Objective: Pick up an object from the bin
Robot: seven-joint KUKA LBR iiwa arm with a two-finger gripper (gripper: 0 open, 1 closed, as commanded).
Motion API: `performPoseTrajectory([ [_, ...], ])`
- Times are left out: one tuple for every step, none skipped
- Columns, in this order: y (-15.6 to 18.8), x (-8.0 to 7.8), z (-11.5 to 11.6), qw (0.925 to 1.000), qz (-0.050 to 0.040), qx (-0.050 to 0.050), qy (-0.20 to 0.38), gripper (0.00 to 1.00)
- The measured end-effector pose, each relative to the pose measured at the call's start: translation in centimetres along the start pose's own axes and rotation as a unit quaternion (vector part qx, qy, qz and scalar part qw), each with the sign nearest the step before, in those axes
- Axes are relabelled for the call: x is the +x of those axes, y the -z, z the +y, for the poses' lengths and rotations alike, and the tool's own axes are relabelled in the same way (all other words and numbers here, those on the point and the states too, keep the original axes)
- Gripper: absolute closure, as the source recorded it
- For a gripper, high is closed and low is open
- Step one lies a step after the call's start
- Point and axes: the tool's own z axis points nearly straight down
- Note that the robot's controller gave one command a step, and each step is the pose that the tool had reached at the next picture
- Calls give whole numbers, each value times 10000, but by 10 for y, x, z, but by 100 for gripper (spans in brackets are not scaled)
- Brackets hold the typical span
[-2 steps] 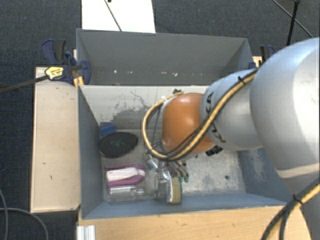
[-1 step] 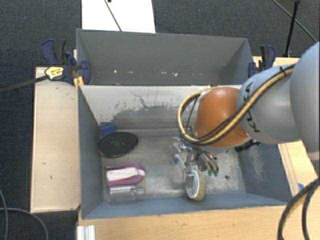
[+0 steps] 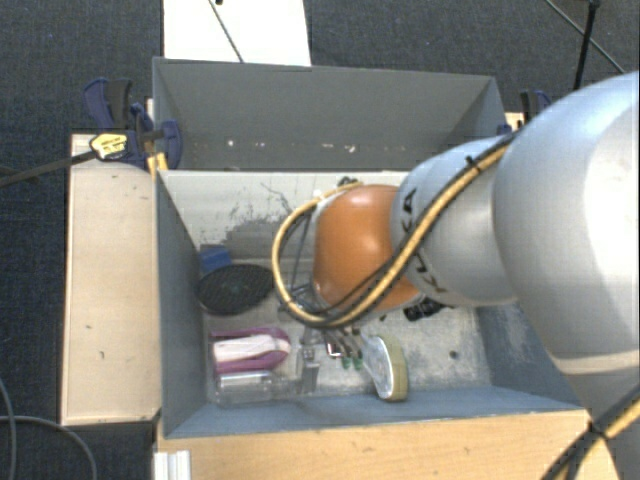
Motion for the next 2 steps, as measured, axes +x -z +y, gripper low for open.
performPoseTrajectory([
  [-9, 12, 80, 9992, 7, 10, -408, 0],
  [-8, 10, 75, 9990, -1, 21, -455, 100],
])
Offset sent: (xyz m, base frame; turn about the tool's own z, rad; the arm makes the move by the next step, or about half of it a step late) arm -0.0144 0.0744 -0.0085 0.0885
